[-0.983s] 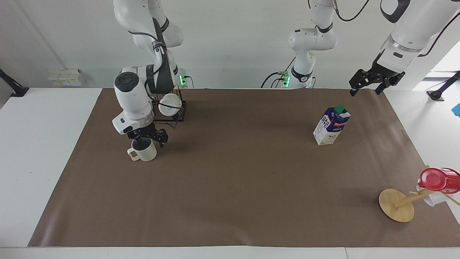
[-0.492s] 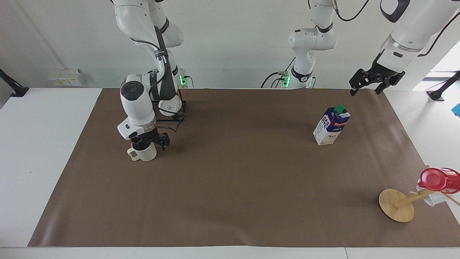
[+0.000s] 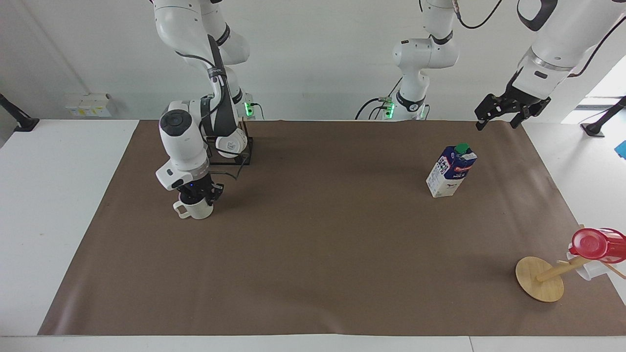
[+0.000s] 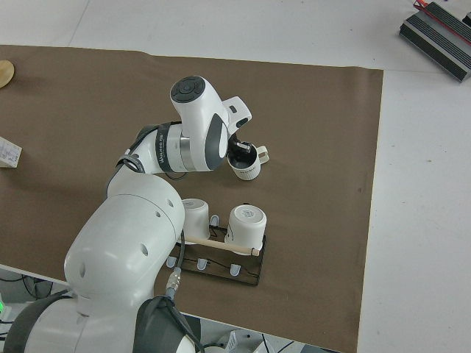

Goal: Place cup and milk on table
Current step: 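Move the right gripper down onto the white mug's rim, then lift the white mug with the right gripper while the left gripper reaches the carton, then carry the white mug toward the table center with the right gripper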

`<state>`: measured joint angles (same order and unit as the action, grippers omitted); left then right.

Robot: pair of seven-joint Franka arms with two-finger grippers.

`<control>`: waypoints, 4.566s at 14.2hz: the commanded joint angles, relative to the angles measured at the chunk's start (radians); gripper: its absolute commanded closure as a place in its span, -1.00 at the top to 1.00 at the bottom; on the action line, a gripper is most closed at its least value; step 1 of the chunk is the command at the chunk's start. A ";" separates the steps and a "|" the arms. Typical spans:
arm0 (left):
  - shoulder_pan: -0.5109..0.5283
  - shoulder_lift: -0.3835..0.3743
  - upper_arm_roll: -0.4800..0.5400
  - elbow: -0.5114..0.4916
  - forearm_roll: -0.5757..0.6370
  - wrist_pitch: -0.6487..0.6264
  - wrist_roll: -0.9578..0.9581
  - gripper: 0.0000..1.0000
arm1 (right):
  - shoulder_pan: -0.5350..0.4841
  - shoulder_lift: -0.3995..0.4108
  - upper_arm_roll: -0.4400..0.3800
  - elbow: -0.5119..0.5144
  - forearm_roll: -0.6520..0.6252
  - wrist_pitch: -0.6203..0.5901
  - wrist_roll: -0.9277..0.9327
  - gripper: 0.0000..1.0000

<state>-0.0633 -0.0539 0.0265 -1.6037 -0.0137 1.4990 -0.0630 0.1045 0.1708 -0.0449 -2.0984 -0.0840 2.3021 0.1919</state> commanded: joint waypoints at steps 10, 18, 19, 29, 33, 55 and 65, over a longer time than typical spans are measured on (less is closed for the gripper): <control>-0.020 -0.078 0.009 -0.113 -0.002 0.046 0.002 1.00 | 0.090 -0.050 0.023 0.179 0.037 -0.210 0.053 -1.00; -0.018 -0.161 0.009 -0.268 0.000 0.136 0.008 1.00 | 0.329 -0.016 0.023 0.210 0.033 -0.201 0.375 -1.00; -0.015 -0.162 0.009 -0.274 0.000 0.138 0.009 1.00 | 0.358 -0.008 0.023 0.210 0.033 -0.196 0.418 -1.00; -0.026 -0.198 0.004 -0.416 0.001 0.320 0.012 1.00 | 0.523 0.122 0.023 0.268 -0.002 -0.133 0.661 -1.00; -0.026 -0.198 0.000 -0.481 0.001 0.378 0.012 1.00 | 0.560 0.167 0.023 0.273 -0.013 -0.073 0.733 -1.00; -0.040 -0.218 -0.003 -0.685 0.001 0.584 0.012 1.00 | 0.563 0.168 0.039 0.273 -0.029 -0.069 0.641 1.00; -0.029 -0.218 -0.003 -0.685 0.003 0.590 0.012 0.75 | 0.430 -0.074 0.028 0.290 0.055 -0.275 0.450 1.00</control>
<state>-0.0853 -0.2471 0.0144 -2.2591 -0.0137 2.0655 -0.0569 0.5626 0.1397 -0.0229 -1.7917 -0.0591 2.0637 0.6965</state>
